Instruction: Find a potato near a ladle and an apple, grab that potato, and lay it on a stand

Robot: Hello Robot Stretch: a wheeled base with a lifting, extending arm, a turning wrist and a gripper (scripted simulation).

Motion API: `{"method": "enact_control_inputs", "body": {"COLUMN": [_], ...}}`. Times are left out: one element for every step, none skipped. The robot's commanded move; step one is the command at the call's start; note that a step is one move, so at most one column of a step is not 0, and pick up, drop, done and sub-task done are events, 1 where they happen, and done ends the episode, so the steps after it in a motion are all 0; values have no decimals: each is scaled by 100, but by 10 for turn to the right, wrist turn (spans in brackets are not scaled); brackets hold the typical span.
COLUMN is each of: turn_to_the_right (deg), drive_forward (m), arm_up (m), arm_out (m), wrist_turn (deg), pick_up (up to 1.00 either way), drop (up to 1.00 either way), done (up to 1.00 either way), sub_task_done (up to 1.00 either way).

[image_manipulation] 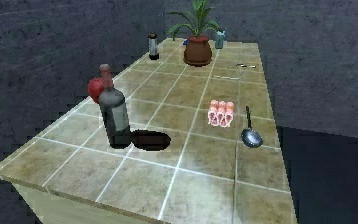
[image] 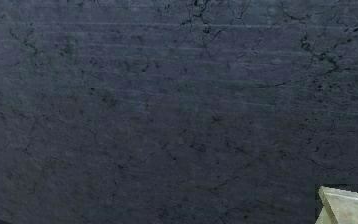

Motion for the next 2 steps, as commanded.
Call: {"method": "enact_control_inputs", "body": {"turn_to_the_right": [0,0], "drive_forward": [0,0], "arm_up": [50,38], "arm_out": [0,0], "wrist_turn": [0,0], "pick_up": [0,0], "drop": [0,0], "done": [0,0], "sub_task_done": [0,0]}}
